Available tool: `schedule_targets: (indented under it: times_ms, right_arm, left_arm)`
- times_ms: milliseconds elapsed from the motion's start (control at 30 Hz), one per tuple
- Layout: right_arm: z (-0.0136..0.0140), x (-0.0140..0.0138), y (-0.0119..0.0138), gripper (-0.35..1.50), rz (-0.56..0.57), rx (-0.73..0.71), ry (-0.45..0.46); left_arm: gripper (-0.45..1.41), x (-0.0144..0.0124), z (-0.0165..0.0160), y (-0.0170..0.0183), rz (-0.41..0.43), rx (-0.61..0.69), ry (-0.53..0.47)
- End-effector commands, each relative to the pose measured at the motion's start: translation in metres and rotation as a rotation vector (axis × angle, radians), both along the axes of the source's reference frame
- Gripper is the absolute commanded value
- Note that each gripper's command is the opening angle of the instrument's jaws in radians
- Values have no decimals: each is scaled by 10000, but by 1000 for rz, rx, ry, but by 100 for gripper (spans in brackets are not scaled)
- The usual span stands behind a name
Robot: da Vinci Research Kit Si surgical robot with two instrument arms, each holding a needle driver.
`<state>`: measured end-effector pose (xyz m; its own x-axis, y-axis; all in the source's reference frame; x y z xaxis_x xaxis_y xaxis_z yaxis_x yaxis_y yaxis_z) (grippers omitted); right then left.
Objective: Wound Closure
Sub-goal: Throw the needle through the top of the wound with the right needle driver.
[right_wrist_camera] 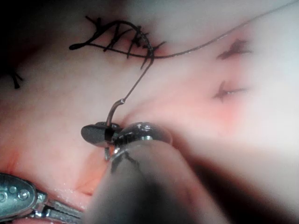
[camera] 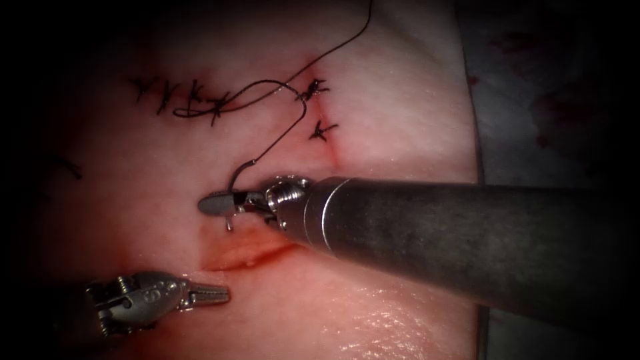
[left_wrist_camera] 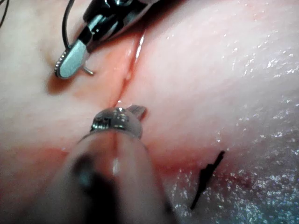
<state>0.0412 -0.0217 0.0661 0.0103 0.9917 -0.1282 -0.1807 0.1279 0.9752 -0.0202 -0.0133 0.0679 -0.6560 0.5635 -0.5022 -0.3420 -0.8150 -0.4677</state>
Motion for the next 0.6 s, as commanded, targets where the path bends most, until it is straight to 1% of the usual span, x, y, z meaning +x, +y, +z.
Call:
schedule_targets:
  times_ms: [33, 67, 100, 133, 167, 200, 233, 267, 300, 333, 367, 400, 433, 467, 533, 567, 600]
  right_arm:
    - [6, 11, 0, 22, 13, -39, 21]
    - [6, 11, 1, 43, 26, -66, 36]
    - [6, 11, 1, 43, 26, -66, 36]
    - [8, 8, 2, 39, 44, -81, 56]
    - [11, 3, 5, 41, 38, -135, 59]
    - [11, 3, 5, 41, 38, -135, 59]
    - [13, 1, 6, 53, 31, -164, 60]
    - [15, -1, 8, 70, 27, -188, 64]
    - [24, -14, 15, 73, 31, -210, 78]
    - [27, -20, 18, 68, 27, -210, 80]
    - [27, -20, 18, 68, 27, -210, 80]
    - [33, -31, 22, 58, 15, -217, 89]
    - [33, -31, 22, 58, 15, -217, 89]
    - [36, -37, 25, 58, 5, -217, 99]
    - [40, -47, 31, 66, -6, -240, 105]
    - [43, -54, 34, 65, -22, -257, 120]
    - [47, -62, 39, 73, -29, -280, 132]
  left_arm:
    - [-45, -4, 5, -1, 1, 0, -2]
    - [-45, -4, 4, -2, 1, 0, -1]
    - [-45, -4, 4, -2, 1, 0, -1]
    - [-45, -3, 3, -3, 2, 0, -1]
    - [-45, -2, 2, -4, 2, 0, -1]
    - [-45, -2, 2, -4, 2, 0, -1]
    - [-45, -2, 2, -4, 2, 1, -1]
    - [-45, -1, 1, -4, 2, 1, -1]
    - [-45, -1, 0, -5, 6, -2, -1]
    - [-45, -1, -1, -5, 6, -2, -1]
    - [-45, -1, -1, -5, 6, -2, -1]
    - [-45, -1, -1, -5, 6, -2, -1]
    - [-45, -1, -1, -5, 6, -2, -1]
    - [-45, -1, -1, -5, 6, -2, -1]
    - [-45, -1, -1, -5, 6, -1, -2]
    - [-45, -1, -1, -5, 6, -1, -2]
    - [-45, -2, -1, -5, 10, -5, -2]
